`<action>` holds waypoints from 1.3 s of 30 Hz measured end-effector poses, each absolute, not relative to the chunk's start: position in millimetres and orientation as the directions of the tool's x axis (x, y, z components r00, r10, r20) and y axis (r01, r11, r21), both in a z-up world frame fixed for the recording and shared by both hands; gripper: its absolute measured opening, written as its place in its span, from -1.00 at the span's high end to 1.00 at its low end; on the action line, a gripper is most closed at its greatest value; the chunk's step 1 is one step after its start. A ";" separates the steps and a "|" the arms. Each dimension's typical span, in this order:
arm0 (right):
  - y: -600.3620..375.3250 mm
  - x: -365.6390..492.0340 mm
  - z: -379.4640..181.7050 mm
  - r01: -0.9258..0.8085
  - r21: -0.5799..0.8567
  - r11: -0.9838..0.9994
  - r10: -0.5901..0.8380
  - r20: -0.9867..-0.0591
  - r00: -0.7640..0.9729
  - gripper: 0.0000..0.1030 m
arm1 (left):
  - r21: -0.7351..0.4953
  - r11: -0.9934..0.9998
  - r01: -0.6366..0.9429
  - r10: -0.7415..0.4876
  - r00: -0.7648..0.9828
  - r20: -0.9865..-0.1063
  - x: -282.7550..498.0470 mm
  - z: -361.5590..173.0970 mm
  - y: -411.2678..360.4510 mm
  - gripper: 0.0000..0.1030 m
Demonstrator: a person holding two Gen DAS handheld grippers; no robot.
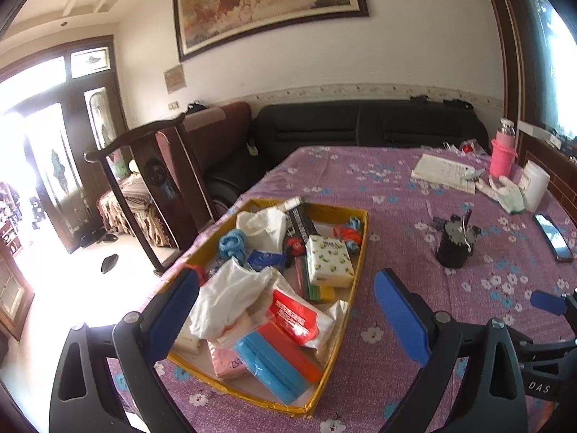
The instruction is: Organize soft objects
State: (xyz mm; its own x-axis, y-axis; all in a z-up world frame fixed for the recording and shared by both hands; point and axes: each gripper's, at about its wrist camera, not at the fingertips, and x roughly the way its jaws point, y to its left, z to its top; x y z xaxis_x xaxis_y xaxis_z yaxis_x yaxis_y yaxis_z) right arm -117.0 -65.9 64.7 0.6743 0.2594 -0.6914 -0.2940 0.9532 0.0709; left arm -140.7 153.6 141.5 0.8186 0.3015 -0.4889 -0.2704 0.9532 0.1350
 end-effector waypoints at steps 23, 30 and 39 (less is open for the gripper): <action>-19.4 -146.9 85.0 -0.358 -0.051 0.932 0.257 -0.604 0.754 -0.79 | 0.044 0.931 -0.363 0.357 0.876 -0.326 -159.8 160.1 156.3 -1.00; 6.1 -146.5 76.6 -0.395 -0.089 0.914 0.256 -0.629 0.734 -0.79 | 0.053 0.920 -0.389 0.366 0.802 -0.472 -140.9 134.1 174.5 -1.00; 35.9 -141.2 63.6 -0.425 -0.145 0.893 0.229 -0.667 0.709 -0.79 | 0.046 0.916 -0.398 0.356 0.755 -0.550 -129.5 109.9 194.5 -1.00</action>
